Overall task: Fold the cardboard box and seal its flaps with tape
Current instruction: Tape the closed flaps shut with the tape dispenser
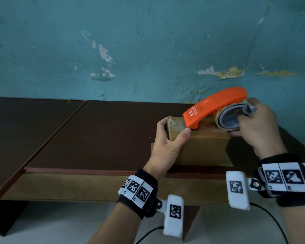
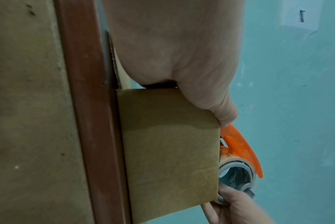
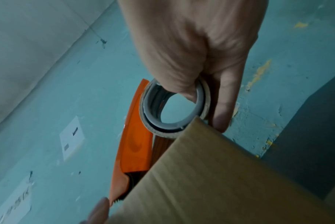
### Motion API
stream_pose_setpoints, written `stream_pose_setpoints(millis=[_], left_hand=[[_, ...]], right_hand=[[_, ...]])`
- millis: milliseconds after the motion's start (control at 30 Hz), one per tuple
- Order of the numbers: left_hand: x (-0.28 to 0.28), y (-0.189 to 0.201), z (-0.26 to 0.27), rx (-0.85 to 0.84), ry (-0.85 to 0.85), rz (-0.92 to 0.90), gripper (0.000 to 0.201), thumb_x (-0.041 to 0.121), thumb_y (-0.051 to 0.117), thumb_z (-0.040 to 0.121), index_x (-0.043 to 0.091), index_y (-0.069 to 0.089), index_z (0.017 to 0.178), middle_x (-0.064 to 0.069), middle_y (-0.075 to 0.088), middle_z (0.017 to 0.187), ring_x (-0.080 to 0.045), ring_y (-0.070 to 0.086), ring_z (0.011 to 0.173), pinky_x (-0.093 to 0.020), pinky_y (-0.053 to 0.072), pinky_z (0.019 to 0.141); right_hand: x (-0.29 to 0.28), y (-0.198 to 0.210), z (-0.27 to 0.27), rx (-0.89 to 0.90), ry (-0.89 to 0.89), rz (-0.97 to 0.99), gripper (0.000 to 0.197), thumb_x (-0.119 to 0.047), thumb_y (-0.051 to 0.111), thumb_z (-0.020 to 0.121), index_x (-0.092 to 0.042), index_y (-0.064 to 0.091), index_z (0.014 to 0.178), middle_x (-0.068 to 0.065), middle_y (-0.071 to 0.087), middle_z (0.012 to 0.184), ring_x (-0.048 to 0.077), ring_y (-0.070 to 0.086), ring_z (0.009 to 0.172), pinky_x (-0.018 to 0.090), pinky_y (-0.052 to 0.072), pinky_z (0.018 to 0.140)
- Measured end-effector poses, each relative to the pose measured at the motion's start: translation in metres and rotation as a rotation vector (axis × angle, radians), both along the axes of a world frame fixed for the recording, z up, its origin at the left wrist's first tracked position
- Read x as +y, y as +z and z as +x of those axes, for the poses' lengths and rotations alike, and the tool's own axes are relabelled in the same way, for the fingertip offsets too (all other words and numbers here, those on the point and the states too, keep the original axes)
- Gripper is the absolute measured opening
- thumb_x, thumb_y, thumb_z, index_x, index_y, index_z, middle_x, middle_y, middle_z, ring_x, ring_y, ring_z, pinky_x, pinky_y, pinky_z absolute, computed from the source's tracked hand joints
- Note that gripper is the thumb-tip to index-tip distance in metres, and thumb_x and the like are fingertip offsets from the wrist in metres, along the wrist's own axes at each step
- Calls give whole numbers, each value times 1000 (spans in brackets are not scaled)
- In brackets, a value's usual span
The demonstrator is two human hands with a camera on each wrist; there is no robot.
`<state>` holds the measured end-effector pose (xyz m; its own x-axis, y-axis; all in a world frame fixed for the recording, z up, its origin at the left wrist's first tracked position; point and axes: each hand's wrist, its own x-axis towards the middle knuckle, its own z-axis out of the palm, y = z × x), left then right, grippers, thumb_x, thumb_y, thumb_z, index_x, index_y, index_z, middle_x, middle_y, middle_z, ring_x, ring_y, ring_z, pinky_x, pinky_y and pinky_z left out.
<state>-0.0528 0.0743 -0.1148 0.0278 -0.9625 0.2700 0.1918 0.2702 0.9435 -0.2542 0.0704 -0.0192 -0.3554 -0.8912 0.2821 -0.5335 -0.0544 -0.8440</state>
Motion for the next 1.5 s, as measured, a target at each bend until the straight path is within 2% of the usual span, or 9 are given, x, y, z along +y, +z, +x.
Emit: stream_pose_setpoints(millis=[133,267,400,567,800,1100,1333,1400,1500], left_hand=[[2,1,3,-49,8,-46,82,46,78,84,29,34,150,0,60,126,0,66,105,-21,53,92],[3,6,8,-184,-15,-152,70,33,68,99,36,31,158,4,47,144,16,49,124,-8,40,104],[4,6,14,-395,73,-200,54,62,58,93,44,55,144,9,45,140,-1,42,137,-39,41,117],[4,5,18,-666,314,-376,55,61,55,95,27,67,137,4,46,149,-11,41,141,-31,40,112],[2,7,6,-551,252,-454,46,33,59,101,10,59,141,0,27,171,-12,25,157,-45,29,125],[2,6,5,-484,211,-490,41,27,56,104,15,58,143,-1,58,146,-14,44,145,-42,39,118],[3,6,6,-445,215,-496,34,19,60,102,10,65,134,-2,60,135,-14,57,129,-41,48,107],[2,6,6,-447,214,-485,33,22,60,102,11,65,133,-1,58,136,-13,57,129,-41,48,106],[0,5,7,-456,205,-471,32,28,58,102,12,65,129,0,57,136,-14,57,127,-44,50,103]], right_hand=[[1,2,2,137,-33,-27,27,5,48,97,-16,58,110,11,67,108,23,74,62,35,62,59],[-1,5,5,224,-59,-66,25,6,49,96,-14,58,108,11,66,105,19,71,58,23,53,48],[-2,6,5,242,-71,-69,26,6,50,96,-14,59,109,10,66,104,11,66,56,14,46,45],[-1,4,4,194,-61,-59,27,6,49,96,-13,59,111,11,67,107,19,71,58,27,56,53],[-6,-7,0,38,-56,-55,35,2,55,95,-13,61,126,14,68,120,10,69,50,10,47,41],[-6,-6,1,-10,-50,-85,27,2,56,95,-18,63,112,10,70,111,10,70,55,11,47,42],[-4,-7,4,89,-49,-131,21,0,57,94,-14,66,106,3,69,94,12,69,58,15,50,44],[-6,-11,5,-5,-54,-159,16,-4,60,91,-16,67,99,2,71,89,15,70,62,27,55,54],[-7,-12,13,-418,-24,-131,6,-14,67,87,-19,70,89,8,74,88,16,63,66,28,47,60]])
